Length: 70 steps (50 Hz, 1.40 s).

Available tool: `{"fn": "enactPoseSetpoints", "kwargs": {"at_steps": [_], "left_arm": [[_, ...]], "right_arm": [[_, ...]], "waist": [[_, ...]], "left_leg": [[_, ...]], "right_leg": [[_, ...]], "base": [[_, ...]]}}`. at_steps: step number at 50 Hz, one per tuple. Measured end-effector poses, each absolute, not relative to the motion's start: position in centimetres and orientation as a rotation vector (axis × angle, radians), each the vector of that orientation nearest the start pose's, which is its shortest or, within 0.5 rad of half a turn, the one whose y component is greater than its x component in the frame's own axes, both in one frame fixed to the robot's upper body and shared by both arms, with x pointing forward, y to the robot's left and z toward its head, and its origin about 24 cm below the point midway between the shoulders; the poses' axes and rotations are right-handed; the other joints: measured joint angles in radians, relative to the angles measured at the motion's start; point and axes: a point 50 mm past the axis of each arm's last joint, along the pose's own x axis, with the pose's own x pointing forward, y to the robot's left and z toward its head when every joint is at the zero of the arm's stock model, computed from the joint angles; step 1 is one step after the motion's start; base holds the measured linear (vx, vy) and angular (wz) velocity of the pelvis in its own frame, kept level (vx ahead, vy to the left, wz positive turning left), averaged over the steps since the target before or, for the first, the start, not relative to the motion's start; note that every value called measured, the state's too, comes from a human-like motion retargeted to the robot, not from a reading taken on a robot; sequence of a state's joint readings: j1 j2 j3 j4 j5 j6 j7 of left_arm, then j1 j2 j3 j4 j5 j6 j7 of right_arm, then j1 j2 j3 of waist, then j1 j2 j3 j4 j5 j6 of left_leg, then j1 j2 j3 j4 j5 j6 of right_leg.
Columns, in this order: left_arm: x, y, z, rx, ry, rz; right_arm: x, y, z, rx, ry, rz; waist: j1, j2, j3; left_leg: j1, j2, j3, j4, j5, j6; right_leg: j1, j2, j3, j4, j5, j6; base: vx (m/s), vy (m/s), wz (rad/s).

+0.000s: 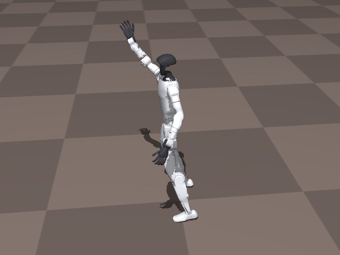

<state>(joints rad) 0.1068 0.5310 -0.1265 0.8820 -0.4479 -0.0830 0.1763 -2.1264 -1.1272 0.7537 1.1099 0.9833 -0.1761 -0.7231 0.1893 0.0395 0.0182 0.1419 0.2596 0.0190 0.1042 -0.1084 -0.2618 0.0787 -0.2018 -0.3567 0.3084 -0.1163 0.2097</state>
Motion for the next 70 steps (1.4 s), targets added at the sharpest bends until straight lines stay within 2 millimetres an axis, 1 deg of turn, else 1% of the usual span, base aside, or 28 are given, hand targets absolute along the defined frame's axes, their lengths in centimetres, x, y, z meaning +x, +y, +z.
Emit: {"fn": "enactPoseSetpoints", "kwargs": {"at_steps": [2, 3, 4, 5, 9, 12, 15, 17, 20, 23, 25, 28, 30, 33, 38, 42, 45, 47, 48, 50, 52, 55, 57, 60, 63, 65, 68, 70], "left_arm": [[12.5, 33.2, -9.4, 0.235, 0.832, 0.485], [12.7, 33.3, -9.2, 0.245, 0.82, 0.467], [12.9, 33.4, -9.1, 0.242, 0.813, 0.476], [13.0, 33.6, -9.0, 0.232, 0.809, 0.499], [14.0, 33.3, -8.5, 0.226, 0.765, 0.487], [14.9, 32.9, -8.1, 0.221, 0.728, 0.464], [15.8, 32.2, -7.8, 0.216, 0.694, 0.429], [16.4, 31.6, -7.5, 0.219, 0.672, 0.392], [17.3, 30.9, -7.0, 0.233, 0.639, 0.324], [18.0, 30.4, -6.5, 0.247, 0.605, 0.267], [18.1, 30.7, -5.9, 0.248, 0.584, 0.255], [18.2, 30.4, -5.8, 0.215, 0.565, 0.262], [18.3, 30.6, -5.5, 0.18, 0.548, 0.289], [18.9, 31.2, -4.8, 0.126, 0.503, 0.353], [20.8, 31.9, -2.9, 0.049, 0.379, 0.478], [20.5, 32.4, -2.1, -0.014, 0.306, 0.587], [19.7, 32.3, -2.2, -0.038, 0.292, 0.63], [18.6, 32.2, -2.8, -0.046, 0.316, 0.647], [18.0, 32.1, -3.3, -0.047, 0.338, 0.652], [16.6, 32.0, -4.5, -0.039, 0.401, 0.645], [15.1, 32.1, -5.6, -0.049, 0.469, 0.641], [12.8, 31.3, -7.8, -0.022, 0.608, 0.575], [11.5, 30.9, -8.8, 0.006, 0.685, 0.517], [9.9, 30.2, -10.0, 0.099, 0.795, 0.371], [9.0, 29.9, -10.6, 0.202, 0.878, 0.23], [8.6, 29.9, -10.9, 0.254, 0.922, 0.162], [8.3, 29.9, -11.1, 0.305, 0.958, 0.119], [8.2, 30.0, -11.2, 0.329, 0.961, 0.129]], "right_arm": [[22.1, -33.4, 54.0, 0.338, -1.122, -0.94], [22.3, -33.4, 53.8, 0.315, -1.127, -0.924], [22.8, -33.1, 53.6, 0.313, -1.121, -0.909], [23.5, -32.7, 53.2, 0.321, -1.108, -0.895], [24.9, -30.8, 52.8, 0.267, -1.116, -0.819], [26.1, -28.6, 52.5, 0.186, -1.135, -0.752], [27.3, -25.4, 51.9, 0.078, -1.164, -0.66], [28.1, -22.6, 51.3, -0.015, -1.188, -0.566], [29.1, -18.1, 49.8, -0.194, -1.221, -0.418], [29.7, -13.1, 47.9, -0.413, -1.254, -0.249], [29.9, -9.7, 46.1, -0.542, -1.277, -0.125], [30.0, -5.2, 42.5, -0.703, -1.277, 0.088], [29.8, -2.6, 39.9, -0.777, -1.265, 0.236], [29.3, 0.7, 35.6, -0.839, -1.225, 0.445], [28.3, 4.2, 28.4, -0.985, -1.169, 0.706], [26.9, 6.7, 22.3, -1.04, -1.121, 0.878], [24.7, 8.6, 18.9, -1.056, -1.115, 1.02], [23.1, 10.0, 17.1, -1.073, -1.128, 1.116], [22.2, 10.8, 16.2, -1.103, -1.145, 1.17], [21.1, 12.0, 15.4, -1.138, -1.158, 1.234], [20.9, 12.8, 14.8, -1.123, -1.128, 1.229], [21.3, 13.2, 13.8, -1.16, -1.069, 1.237], [21.9, 13.0, 13.2, -1.115, -0.998, 1.215], [22.9, 11.9, 12.7, -1.09, -0.89, 1.257], [24.3, 9.9, 12.7, -1.099, -0.77, 1.31], [25.4, 8.1, 12.8, -1.109, -0.677, 1.331], [27.4, 4.7, 13.2, -1.088, -0.493, 1.32], [29.1, 2.0, 13.9, -1.04, -0.367, 1.265]], "waist": [[-0.009, 0.01, -0.004], [-0.011, 0.007, -0.008], [-0.014, 0.01, -0.009], [-0.017, 0.014, -0.007], [-0.016, 0.018, 0.019], [-0.01, 0.012, 0.047], [-0.002, 0.0, 0.083], [0.006, -0.013, 0.113], [0.026, -0.036, 0.163], [0.058, -0.066, 0.219], [0.077, -0.099, 0.26], [0.125, -0.126, 0.307], [0.155, -0.15, 0.343], [0.203, -0.183, 0.4], [0.296, -0.215, 0.491], [0.353, -0.218, 0.502], [0.389, -0.206, 0.502], [0.403, -0.193, 0.502], [0.403, -0.185, 0.502], [0.414, -0.175, 0.502], [0.425, -0.168, 0.502], [0.421, -0.15, 0.502], [0.412, -0.143, 0.502], [0.406, -0.142, 0.502], [0.411, -0.162, 0.502], [0.413, -0.181, 0.502], [0.409, -0.207, 0.502], [0.401, -0.219, 0.502]], "left_leg": [[0.002, -0.005, 0.028, 0.015, -0.008, 0.007], [-0.015, -0.007, 0.045, 0.053, -0.038, 0.028], [-0.015, -0.011, 0.053, 0.048, -0.03, 0.021], [-0.006, -0.016, 0.057, 0.02, -0.001, 0.001], [-0.003, -0.03, 0.09, 0.002, 0.01, 0.006], [-0.02, -0.043, 0.105, 0.003, 0.01, 0.013], [-0.047, -0.056, 0.111, 0.014, 0.008, 0.022], [-0.071, -0.065, 0.11, 0.029, 0.005, 0.027], [-0.115, -0.076, 0.103, 0.061, 0.0, 0.032], [-0.162, -0.085, 0.091, 0.094, -0.001, 0.033], [-0.193, -0.089, 0.076, 0.116, -0.002, 0.034], [-0.244, -0.096, 0.045, 0.13, 0.004, 0.027], [-0.281, -0.102, 0.012, 0.14, 0.007, 0.025], [-0.343, -0.116, -0.061, 0.147, 0.014, 0.022], [-0.471, -0.15, -0.223, 0.123, 0.049, 0.02], [-0.584, -0.171, -0.369, 0.057, 0.108, 0.007], [-0.668, -0.178, -0.468, -0.007, 0.162, 0.0], [-0.717, -0.18, -0.523, -0.049, 0.197, 0.0], [-0.74, -0.176, -0.549, -0.07, 0.216, 0.0], [-0.789, -0.17, -0.598, -0.103, 0.245, 0.0], [-0.829, -0.174, -0.628, -0.131, 0.27, 0.0], [-0.892, -0.176, -0.668, -0.141, 0.291, 0.0], [-0.919, -0.176, -0.687, -0.157, 0.306, 0.0], [-0.948, -0.187, -0.694, -0.138, 0.306, 0.0], [-0.951, -0.2, -0.669, -0.082, 0.281, 0.0], [-0.932, -0.204, -0.635, -0.035, 0.255, 0.0], [-0.86, -0.192, -0.557, 0.039, 0.204, 0.0], [-0.781, -0.172, -0.492, 0.078, 0.169, 0.0]], "right_leg": [[-0.022, -0.008, 0.024, 0.022, 0.0, -0.003], [-0.051, -0.02, 0.03, 0.067, -0.015, -0.001], [-0.061, -0.022, 0.044, 0.064, -0.009, -0.004], [-0.062, -0.017, 0.062, 0.038, 0.007, -0.01], [-0.096, -0.026, 0.093, 0.04, 0.026, -0.012], [-0.126, -0.035, 0.109, 0.041, 0.039, -0.014], [-0.152, -0.046, 0.117, 0.035, 0.054, -0.017], [-0.166, -0.053, 0.119, 0.027, 0.066, -0.02], [-0.183, -0.063, 0.116, 0.008, 0.09, -0.022], [-0.195, -0.071, 0.109, -0.016, 0.118, -0.021], [-0.2, -0.074, 0.101, -0.029, 0.134, -0.023], [-0.209, -0.08, 0.074, -0.052, 0.159, -0.016], [-0.212, -0.085, 0.045, -0.057, 0.165, -0.014], [-0.219, -0.097, -0.019, -0.047, 0.158, -0.012], [-0.248, -0.12, -0.172, -0.001, 0.109, -0.028], [-0.285, -0.122, -0.319, 0.021, 0.061, -0.051], [-0.322, -0.113, -0.422, 0.032, 0.026, -0.071], [-0.35, -0.108, -0.478, 0.044, 0.006, -0.08], [-0.367, -0.102, -0.503, 0.053, -0.004, -0.088], [-0.401, -0.095, -0.548, 0.076, -0.023, -0.098], [-0.437, -0.106, -0.579, 0.113, -0.041, -0.09], [-0.497, -0.127, -0.61, 0.194, -0.078, -0.111], [-0.531, -0.146, -0.616, 0.243, -0.101, -0.105], [-0.576, -0.186, -0.603, 0.333, -0.138, -0.118], [-0.601, -0.22, -0.557, 0.403, -0.164, -0.126], [-0.604, -0.232, -0.511, 0.433, -0.174, -0.124], [-0.569, -0.226, -0.424, 0.437, -0.173, -0.106], [-0.521, -0.207, -0.36, 0.417, -0.165, -0.087]], "base": [[0.02, 0.06, -0.64], [-0.01, 0.07, -0.56], [-0.03, 0.06, -0.6], [-0.06, 0.06, -0.6], [-0.09, 0.08, -0.43], [-0.13, 0.09, -0.25], [-0.16, 0.09, -0.12], [-0.18, 0.1, -0.01], [-0.2, 0.1, 0.08], [-0.2, 0.1, 0.19], [-0.2, 0.09, 0.32], [-0.19, 0.08, 0.56], [-0.18, 0.06, 0.87], [-0.17, 0.04, 1.25], [-0.14, 0.0, 1.68], [-0.1, -0.05, 1.84], [-0.08, -0.06, 1.67], [-0.07, -0.05, 1.41], [-0.07, -0.07, 1.24], [-0.06, -0.08, 1.09], [-0.04, -0.06, 0.9], [-0.08, -0.1, 0.67], [-0.1, -0.13, 0.51], [-0.14, -0.16, 0.22], [-0.15, -0.17, -0.23], [-0.13, -0.18, -0.7], [-0.07, -0.17, -1.21], [0.02, -0.16, -1.63]]}}
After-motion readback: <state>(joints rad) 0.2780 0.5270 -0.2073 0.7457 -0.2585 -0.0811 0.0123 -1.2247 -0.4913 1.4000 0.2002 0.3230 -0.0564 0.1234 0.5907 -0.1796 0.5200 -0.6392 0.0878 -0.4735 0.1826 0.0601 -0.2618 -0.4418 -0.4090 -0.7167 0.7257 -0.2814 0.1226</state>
